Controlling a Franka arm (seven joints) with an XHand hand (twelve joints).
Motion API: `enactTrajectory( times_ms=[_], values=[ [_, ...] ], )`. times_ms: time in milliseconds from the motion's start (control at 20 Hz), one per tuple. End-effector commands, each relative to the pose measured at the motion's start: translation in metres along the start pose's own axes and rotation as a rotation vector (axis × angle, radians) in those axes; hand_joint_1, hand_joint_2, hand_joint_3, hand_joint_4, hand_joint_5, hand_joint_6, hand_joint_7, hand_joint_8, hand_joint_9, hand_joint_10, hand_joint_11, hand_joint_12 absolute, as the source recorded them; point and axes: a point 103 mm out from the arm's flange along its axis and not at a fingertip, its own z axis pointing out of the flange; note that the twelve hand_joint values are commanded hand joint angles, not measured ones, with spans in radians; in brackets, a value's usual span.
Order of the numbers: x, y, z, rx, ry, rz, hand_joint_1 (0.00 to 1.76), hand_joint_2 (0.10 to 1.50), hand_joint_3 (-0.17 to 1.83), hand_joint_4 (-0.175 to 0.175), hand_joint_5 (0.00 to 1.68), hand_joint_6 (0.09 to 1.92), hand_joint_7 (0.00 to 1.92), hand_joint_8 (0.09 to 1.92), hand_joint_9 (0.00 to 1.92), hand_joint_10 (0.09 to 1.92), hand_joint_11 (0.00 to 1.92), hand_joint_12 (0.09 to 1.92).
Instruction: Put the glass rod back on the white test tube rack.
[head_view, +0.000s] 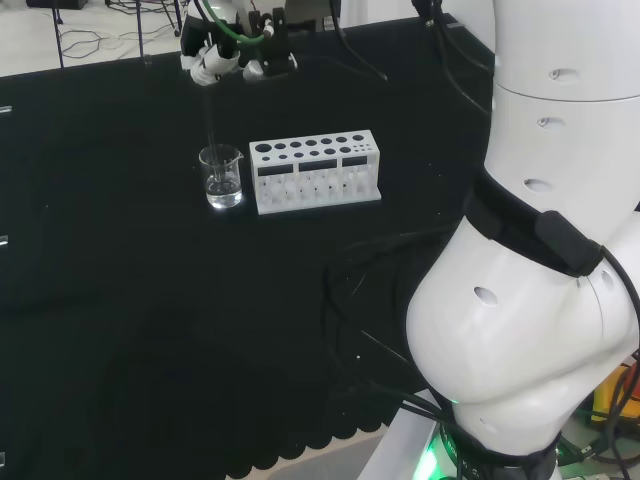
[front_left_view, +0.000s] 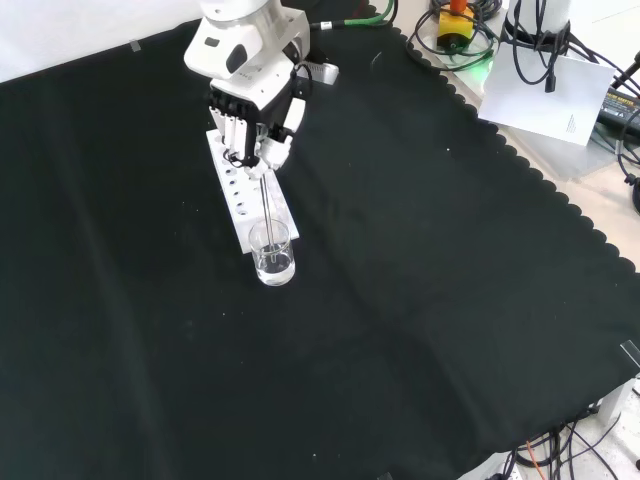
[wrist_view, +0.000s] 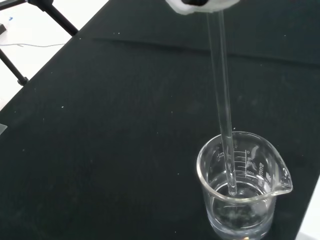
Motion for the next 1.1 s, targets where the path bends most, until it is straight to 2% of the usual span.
enactTrajectory(
  times_ms=[50,650,1100],
  values=[
    [0.007,0.004,0.001,0.002,-0.001,0.001,1.28,1.11,0.03,-0.175,0.98,0.71,1.0,1.31,1.51,1.13,1.43,1.18],
    [0.021,0.013,-0.017,-0.012,0.001,0.002,1.28,1.11,0.03,-0.175,0.98,0.71,1.0,1.31,1.51,1.13,1.43,1.18],
    [-0.002,0.0,-0.038,-0.022,-0.004,0.052,1.28,1.11,0.02,-0.175,0.98,0.71,1.0,1.31,1.51,1.13,1.43,1.18]
  ],
)
